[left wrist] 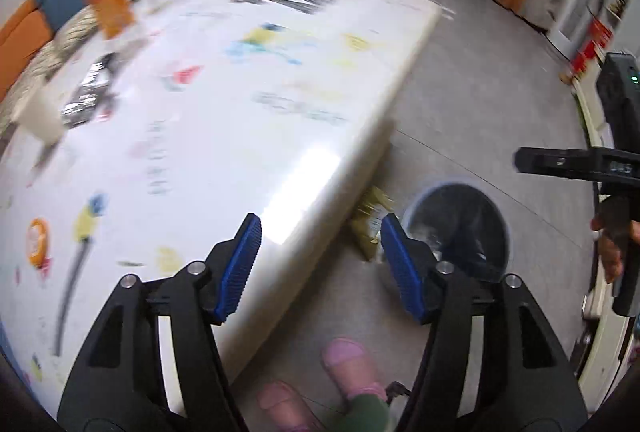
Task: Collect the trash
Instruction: 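Return both grippers from the bin to the table, then move the left gripper to the orange jar lid while the right approaches the foil packet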
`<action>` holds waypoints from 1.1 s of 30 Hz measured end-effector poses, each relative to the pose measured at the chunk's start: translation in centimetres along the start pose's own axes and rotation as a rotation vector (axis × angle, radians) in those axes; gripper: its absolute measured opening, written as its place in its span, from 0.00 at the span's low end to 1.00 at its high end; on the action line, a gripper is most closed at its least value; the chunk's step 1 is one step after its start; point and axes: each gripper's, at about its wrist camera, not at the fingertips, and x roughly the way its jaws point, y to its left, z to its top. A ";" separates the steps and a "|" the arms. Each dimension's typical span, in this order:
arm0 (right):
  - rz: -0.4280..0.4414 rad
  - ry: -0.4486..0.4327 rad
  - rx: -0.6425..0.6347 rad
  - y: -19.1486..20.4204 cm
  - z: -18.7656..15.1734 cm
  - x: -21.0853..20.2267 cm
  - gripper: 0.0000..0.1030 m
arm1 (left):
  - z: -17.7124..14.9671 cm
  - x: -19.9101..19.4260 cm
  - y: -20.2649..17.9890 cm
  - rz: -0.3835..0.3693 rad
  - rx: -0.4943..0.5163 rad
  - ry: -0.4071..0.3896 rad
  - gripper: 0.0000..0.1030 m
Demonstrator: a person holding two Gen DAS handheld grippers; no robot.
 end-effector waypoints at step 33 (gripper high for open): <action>0.091 0.128 -0.486 34.2 12.6 23.0 0.88 | -5.3 1.1 29.5 0.325 -0.590 -0.004 0.84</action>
